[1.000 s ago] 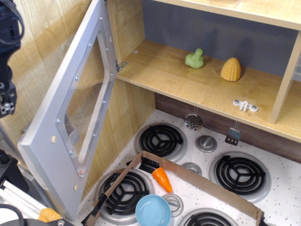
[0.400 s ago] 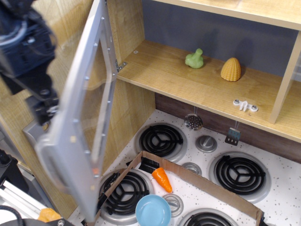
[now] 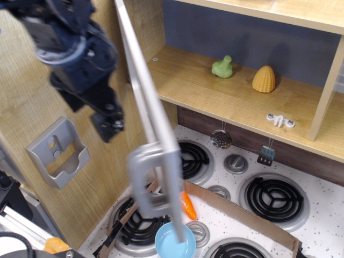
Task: Close microwave
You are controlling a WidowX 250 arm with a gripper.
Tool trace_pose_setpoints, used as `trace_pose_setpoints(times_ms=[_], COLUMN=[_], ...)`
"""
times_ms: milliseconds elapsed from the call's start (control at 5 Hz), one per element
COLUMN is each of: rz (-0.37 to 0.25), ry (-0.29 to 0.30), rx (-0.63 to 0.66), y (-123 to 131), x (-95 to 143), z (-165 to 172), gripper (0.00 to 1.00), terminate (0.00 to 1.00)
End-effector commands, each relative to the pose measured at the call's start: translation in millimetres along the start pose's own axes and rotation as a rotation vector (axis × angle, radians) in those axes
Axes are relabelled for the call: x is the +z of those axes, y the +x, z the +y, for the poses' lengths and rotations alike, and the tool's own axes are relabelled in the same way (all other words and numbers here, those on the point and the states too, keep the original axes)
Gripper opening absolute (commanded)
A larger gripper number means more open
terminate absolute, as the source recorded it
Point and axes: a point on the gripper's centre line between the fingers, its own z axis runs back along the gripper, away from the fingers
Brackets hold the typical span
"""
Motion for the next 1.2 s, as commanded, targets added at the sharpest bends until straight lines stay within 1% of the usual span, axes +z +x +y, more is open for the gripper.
trace_pose_setpoints(times_ms=[0, 200, 400, 600, 800, 1000], rz=[-0.080, -0.116, -0.148, -0.173, -0.202, -0.263], ry=[-0.043, -0.052, -0.069, -0.056, -0.059, -0.055], rx=[0.000, 0.002, -0.025, -0.037, -0.056, -0.042], y=[48.1, 73.5, 96.1, 111.2, 127.9, 137.5], x=[-11.9, -22.8, -29.0, -28.6, -26.1, -25.3], z=[-37.4, -54.9, -62.2, -70.0, -73.4, -77.2], gripper=[1.00, 1.00, 1.00, 1.00, 1.00, 1.00], terminate=[0.00, 0.00, 0.00, 0.00, 0.00, 0.00])
